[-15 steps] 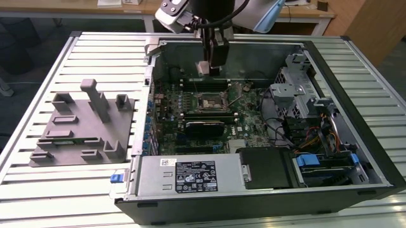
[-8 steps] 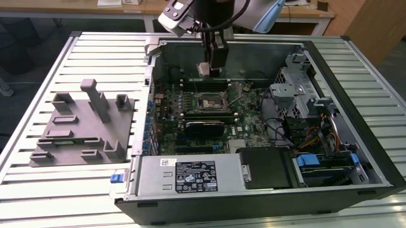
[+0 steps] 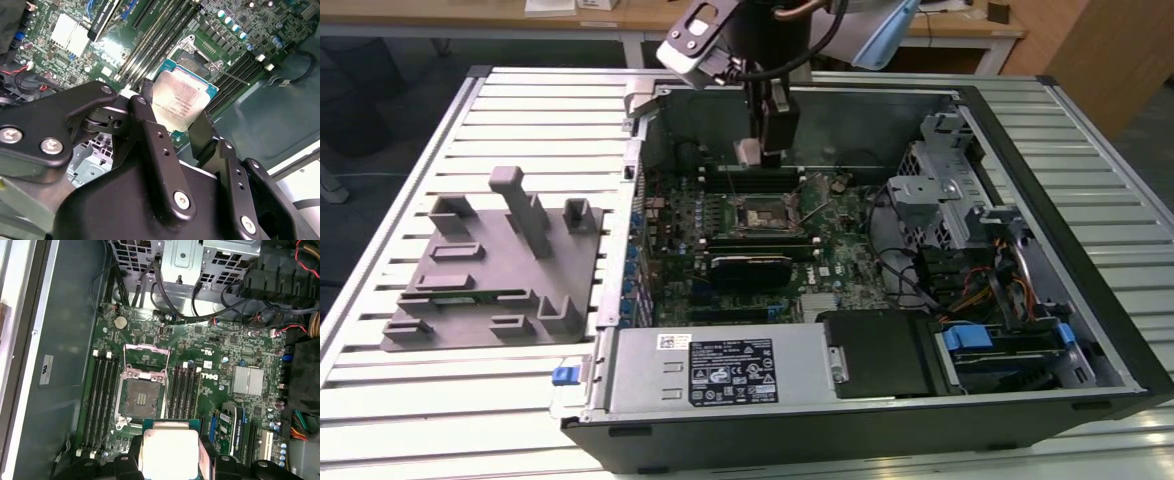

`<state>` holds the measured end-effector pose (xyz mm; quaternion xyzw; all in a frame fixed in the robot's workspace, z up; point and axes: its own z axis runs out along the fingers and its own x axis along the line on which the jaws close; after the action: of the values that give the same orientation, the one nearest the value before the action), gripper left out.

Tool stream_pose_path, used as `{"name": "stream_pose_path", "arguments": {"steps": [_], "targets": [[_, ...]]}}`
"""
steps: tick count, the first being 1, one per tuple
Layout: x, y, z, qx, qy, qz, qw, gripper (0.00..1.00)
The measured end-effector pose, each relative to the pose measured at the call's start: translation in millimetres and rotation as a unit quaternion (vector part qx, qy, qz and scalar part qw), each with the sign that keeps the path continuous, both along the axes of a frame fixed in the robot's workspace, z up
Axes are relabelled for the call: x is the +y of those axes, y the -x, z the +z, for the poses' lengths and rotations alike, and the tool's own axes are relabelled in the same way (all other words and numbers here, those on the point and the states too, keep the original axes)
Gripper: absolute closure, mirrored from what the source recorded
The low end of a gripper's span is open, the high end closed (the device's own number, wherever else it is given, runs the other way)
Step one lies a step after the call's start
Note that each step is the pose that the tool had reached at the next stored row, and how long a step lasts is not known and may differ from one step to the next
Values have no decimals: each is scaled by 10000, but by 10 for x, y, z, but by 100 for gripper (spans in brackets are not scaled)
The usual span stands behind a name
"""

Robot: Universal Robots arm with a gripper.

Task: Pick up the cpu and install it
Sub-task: 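Place the cpu into insertion slot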

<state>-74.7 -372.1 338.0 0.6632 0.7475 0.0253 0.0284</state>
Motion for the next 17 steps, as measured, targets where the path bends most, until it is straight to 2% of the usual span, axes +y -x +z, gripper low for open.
{"name": "stream_pose_path", "arguments": {"steps": [17], "targets": [[1, -1, -75, 0, -3, 0, 10000, 47]]}}
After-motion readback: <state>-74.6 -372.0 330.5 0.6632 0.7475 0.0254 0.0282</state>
